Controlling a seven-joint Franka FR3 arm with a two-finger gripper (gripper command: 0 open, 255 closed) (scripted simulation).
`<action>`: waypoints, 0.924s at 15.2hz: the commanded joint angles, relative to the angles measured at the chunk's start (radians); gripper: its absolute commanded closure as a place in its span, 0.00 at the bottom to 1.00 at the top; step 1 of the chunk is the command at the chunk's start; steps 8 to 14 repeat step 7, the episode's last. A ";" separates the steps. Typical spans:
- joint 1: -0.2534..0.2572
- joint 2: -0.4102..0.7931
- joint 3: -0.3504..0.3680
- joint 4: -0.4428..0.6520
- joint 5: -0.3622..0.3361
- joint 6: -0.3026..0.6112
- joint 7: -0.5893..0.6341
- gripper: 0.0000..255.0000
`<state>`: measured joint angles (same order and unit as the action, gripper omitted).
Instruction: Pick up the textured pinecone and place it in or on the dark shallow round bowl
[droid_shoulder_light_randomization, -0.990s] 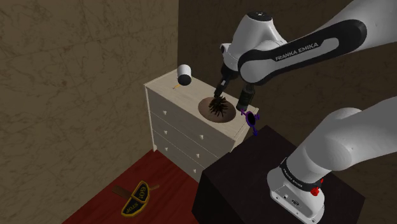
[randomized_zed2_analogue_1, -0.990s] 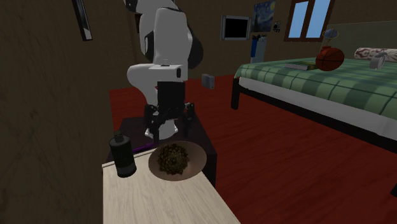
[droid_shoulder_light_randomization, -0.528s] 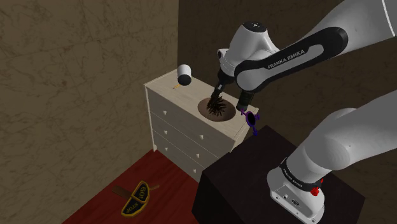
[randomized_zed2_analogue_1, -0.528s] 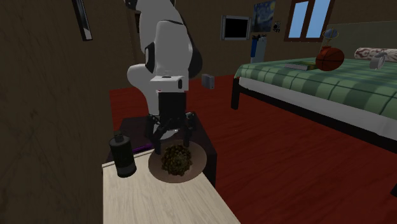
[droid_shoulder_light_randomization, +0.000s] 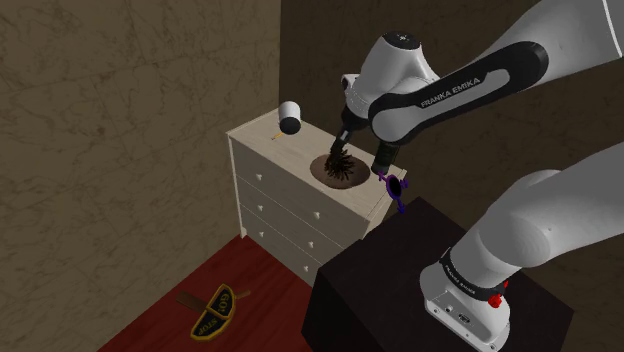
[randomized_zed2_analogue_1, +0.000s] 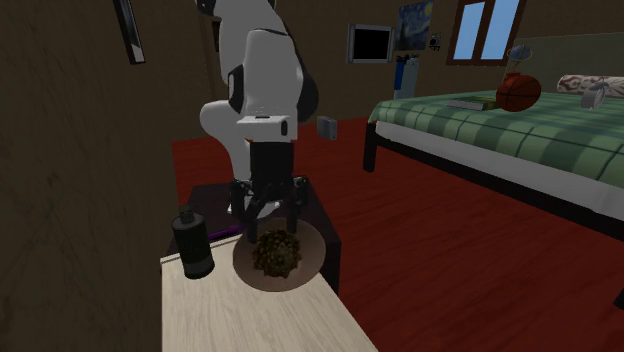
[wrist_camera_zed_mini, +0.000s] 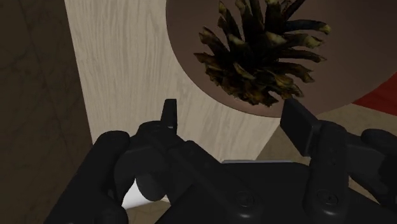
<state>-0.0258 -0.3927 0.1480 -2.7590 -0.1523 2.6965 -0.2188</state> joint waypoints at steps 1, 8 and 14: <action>-0.002 0.008 -0.002 -0.011 -0.001 -0.021 -0.001 1.00; -0.004 0.018 0.008 0.000 -0.003 -0.023 0.009 1.00; -0.004 0.018 0.008 0.000 -0.003 -0.023 0.009 1.00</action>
